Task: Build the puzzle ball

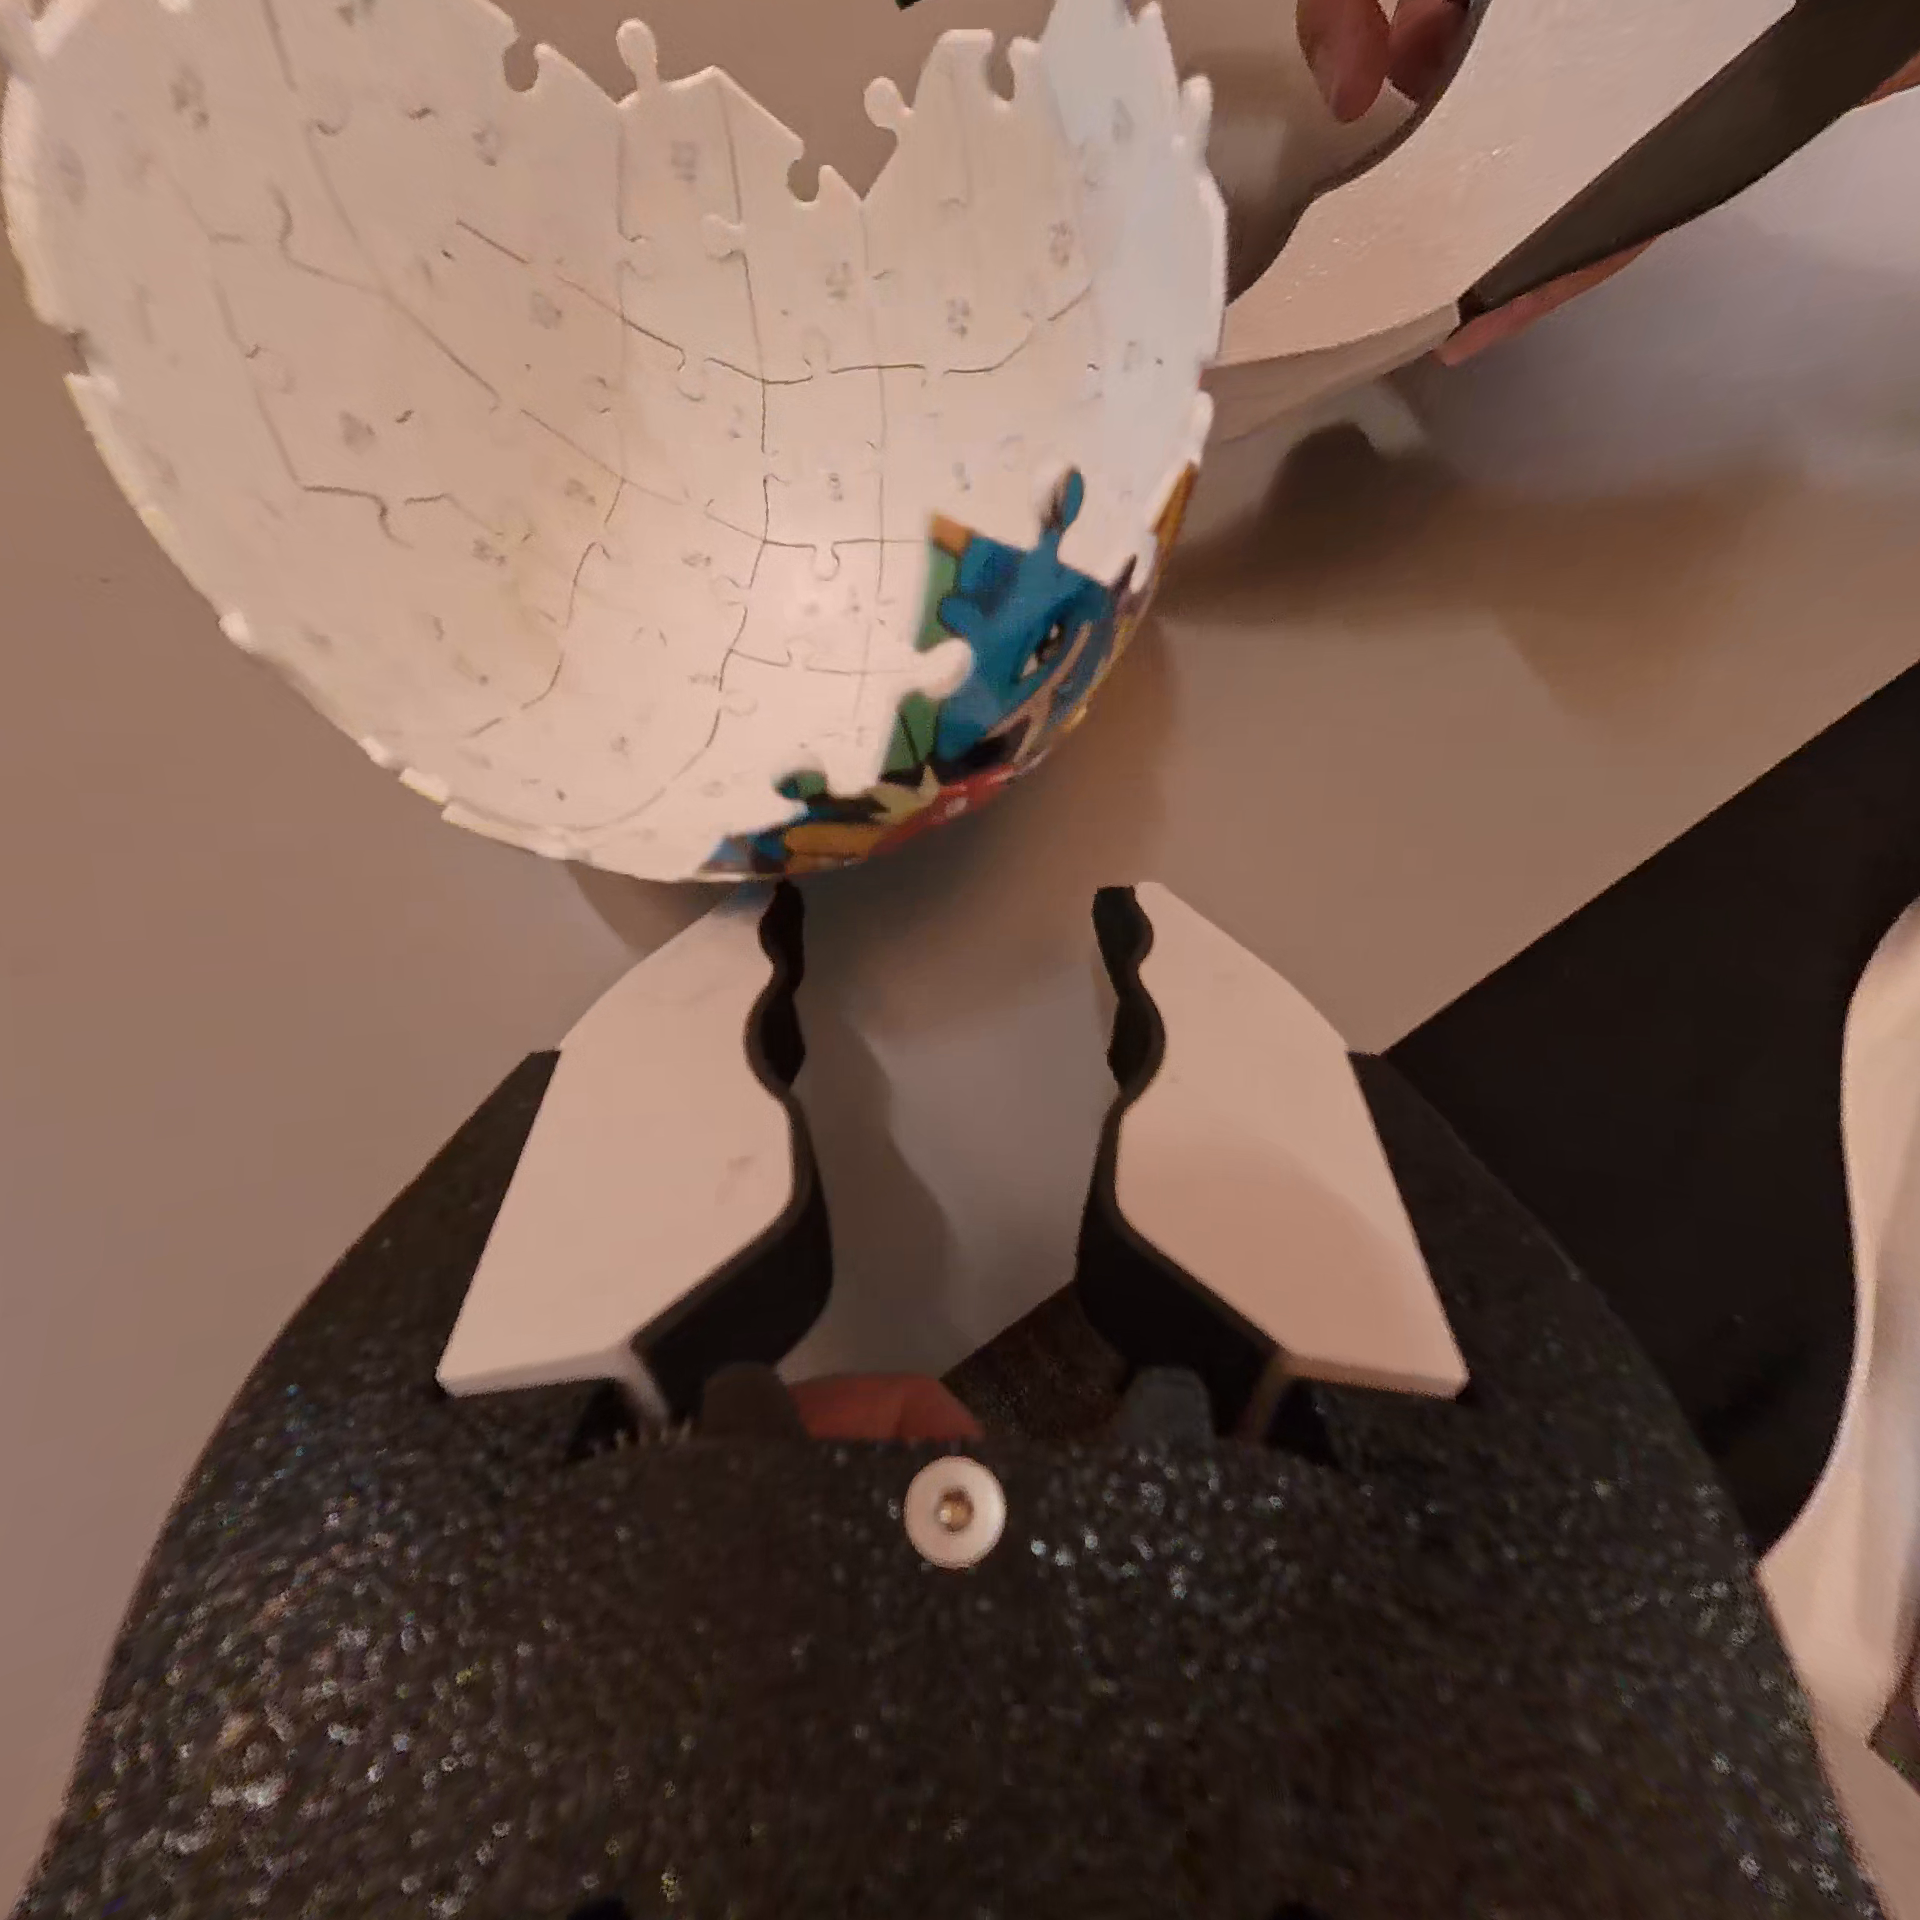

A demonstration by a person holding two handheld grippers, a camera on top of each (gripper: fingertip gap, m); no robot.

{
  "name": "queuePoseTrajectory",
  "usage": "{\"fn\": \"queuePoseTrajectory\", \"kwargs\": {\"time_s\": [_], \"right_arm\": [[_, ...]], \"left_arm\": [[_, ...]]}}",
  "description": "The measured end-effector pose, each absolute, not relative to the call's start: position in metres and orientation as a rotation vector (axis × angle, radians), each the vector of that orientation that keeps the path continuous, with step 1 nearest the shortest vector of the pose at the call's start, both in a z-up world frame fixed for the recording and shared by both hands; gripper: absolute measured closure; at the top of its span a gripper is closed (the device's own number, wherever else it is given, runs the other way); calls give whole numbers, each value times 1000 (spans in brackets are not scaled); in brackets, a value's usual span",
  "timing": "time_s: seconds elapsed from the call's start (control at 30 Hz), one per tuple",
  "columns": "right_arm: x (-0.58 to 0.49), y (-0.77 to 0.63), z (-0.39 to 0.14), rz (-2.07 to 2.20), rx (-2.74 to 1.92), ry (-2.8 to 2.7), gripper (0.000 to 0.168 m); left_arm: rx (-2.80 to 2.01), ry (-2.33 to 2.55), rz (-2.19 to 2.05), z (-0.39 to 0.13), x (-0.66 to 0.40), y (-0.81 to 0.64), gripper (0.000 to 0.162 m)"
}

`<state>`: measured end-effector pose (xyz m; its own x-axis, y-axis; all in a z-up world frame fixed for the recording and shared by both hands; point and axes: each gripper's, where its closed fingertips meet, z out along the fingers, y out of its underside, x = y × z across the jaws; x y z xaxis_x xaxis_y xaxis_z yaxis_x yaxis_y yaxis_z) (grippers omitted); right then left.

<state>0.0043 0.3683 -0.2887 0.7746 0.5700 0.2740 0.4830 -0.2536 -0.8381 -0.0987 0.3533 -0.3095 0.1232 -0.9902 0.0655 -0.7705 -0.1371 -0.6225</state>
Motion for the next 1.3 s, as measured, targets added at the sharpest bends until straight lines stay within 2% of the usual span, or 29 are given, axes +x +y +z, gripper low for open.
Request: {"fn": "queuePoseTrajectory", "kwargs": {"time_s": [0.03, 0.77, 1.3], "right_arm": [[2, 368, -288, 111, -1898, -803, 98], [-5, 369, -291, 105, -1889, -850, 97], [1, 367, -289, 102, -1884, -831, 97]], "left_arm": [[-1967, 1696, -674, -309, -98, 353, 106], [-1988, 1573, -830, -304, -89, 360, 104], [-2023, 1578, -745, -311, -89, 367, 101]]}}
